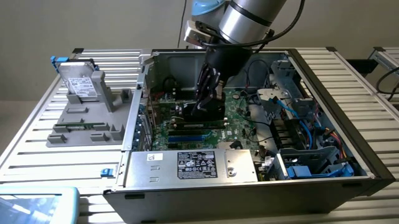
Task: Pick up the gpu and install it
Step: 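Insert the gpu into the slot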
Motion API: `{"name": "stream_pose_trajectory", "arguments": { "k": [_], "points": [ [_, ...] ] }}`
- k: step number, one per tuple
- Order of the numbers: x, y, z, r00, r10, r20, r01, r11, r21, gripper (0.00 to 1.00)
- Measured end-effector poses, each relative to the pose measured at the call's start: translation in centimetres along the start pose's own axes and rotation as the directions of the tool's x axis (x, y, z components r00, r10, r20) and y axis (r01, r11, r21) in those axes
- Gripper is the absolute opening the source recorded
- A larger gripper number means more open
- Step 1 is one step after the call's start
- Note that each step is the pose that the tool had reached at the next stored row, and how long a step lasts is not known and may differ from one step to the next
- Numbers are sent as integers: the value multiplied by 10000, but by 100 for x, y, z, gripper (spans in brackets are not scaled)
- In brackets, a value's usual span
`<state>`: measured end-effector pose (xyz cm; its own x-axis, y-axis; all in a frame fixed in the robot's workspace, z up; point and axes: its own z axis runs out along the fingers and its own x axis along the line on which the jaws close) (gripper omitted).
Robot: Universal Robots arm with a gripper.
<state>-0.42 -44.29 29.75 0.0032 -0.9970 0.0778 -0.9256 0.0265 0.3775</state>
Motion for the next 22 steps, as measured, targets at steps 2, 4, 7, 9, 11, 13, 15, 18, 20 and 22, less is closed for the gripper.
{"name": "stream_pose_trajectory", "arguments": {
  "k": [2,4,7,9,11,13,15,18,20,22],
  "points": [
    [-3,-13,32,10000,7,1,-7,10000,-1,28],
    [-4,-21,54,10000,10,2,-10,10000,-1,28],
    [-7,-31,90,10000,14,8,-14,10000,-1,28],
    [-8,-38,108,10000,4,25,-4,10000,0,28],
    [-9,-41,119,10000,3,26,-3,10000,-1,28],
    [-8,-40,119,10000,2,26,-2,10000,-1,28],
    [-16,-39,122,10000,3,31,-3,10000,-1,28],
    [-32,-36,128,10000,3,30,-3,10000,-1,28],
    [-37,-39,153,10000,5,30,-5,10000,-1,28],
    [-44,-48,189,10000,8,32,-8,10000,-1,28]
  ]
}}
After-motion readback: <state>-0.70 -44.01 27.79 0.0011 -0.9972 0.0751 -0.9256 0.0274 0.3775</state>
